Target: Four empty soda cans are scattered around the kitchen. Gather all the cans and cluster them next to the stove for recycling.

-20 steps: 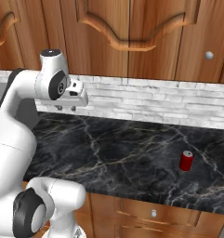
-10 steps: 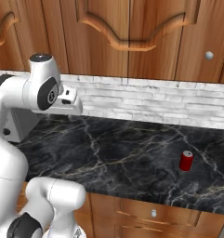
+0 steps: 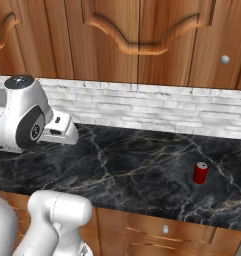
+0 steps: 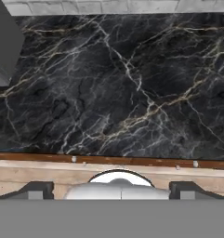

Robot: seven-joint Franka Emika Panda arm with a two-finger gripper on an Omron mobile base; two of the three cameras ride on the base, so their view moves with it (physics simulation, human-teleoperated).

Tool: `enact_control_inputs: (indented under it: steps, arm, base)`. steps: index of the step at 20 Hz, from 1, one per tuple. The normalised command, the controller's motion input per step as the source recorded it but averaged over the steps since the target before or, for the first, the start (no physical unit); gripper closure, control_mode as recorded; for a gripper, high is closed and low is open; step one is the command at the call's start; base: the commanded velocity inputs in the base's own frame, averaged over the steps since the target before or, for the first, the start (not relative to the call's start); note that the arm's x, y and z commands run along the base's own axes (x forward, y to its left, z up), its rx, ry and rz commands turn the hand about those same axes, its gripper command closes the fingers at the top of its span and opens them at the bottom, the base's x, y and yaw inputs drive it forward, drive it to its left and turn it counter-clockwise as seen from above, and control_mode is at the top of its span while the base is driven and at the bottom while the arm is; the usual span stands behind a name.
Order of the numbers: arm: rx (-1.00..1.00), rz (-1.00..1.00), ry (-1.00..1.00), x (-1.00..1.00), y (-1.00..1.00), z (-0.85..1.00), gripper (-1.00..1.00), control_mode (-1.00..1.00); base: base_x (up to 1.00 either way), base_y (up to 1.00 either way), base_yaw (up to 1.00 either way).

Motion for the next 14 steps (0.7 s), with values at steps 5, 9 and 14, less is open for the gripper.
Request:
enact_control_inputs:
  steps: [5,9,14]
  arm:
    - [0.06,-0.28,0.00,-0.72,-0.04,-0.11,-1.00,-1.00]
    - [0.01,-0.17,0.00,-0.44,-0.04,-0.05,-1.00,-1.00]
    - [0.04,-0.02,-0.01,-0.27,0.00,0.04,-1.00,-1.00]
  base:
    - [0.00,0.00,0.00]
    - [0.00,0.00,0.00]
    - [0.00,0.00,0.00]
